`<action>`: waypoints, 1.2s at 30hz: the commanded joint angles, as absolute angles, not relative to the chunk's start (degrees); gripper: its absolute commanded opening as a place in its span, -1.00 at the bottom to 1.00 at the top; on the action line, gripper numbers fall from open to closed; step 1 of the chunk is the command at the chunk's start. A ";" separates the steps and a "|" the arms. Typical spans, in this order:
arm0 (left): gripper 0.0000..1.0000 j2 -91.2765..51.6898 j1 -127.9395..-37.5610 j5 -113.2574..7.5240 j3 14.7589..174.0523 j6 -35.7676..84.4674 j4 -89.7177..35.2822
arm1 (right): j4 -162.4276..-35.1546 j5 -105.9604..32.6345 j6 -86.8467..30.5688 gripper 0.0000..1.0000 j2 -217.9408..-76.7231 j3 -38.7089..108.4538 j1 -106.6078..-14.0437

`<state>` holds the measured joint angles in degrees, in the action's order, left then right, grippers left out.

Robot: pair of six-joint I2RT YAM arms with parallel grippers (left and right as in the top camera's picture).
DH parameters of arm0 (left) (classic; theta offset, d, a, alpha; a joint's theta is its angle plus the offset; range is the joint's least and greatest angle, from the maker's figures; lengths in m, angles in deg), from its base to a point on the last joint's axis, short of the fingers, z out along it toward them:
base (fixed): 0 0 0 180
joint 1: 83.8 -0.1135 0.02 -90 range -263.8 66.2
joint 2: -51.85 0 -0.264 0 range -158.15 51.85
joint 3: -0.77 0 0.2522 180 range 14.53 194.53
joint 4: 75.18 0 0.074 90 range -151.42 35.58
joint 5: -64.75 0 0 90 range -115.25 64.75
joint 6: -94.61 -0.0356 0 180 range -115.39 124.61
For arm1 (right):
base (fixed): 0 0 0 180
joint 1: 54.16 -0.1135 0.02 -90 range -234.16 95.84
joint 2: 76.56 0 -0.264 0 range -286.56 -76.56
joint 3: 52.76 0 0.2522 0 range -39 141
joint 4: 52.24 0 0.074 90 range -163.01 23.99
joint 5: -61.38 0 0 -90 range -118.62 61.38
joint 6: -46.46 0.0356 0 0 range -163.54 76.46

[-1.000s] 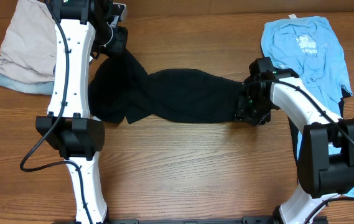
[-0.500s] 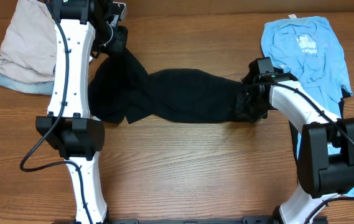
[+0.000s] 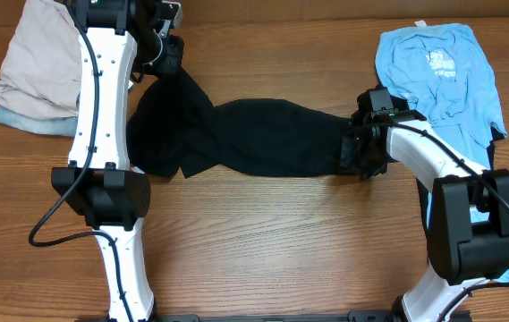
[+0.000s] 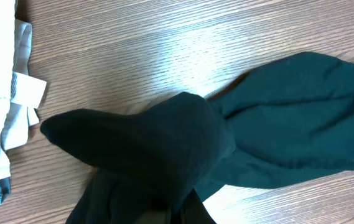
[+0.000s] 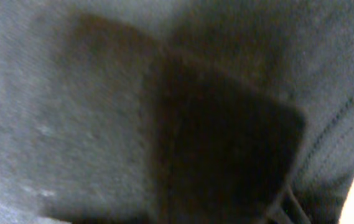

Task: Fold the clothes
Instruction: 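Stretch the black shirt between both grippers across the table, then lift the black shirt with both grippers and lay it flat forward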

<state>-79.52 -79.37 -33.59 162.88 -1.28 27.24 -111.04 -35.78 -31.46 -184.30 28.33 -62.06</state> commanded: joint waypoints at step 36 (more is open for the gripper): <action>-0.92 -35.02 -79.70 -9.07 179.69 2.02 26.63 | -144.18 -34.55 -31.96 -0.92 -137.99 75.49 -49.56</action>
<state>-38.01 -79.37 -13.00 179.32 1.32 26.69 -143.32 -36.15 -31.59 -141.38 73.00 -50.02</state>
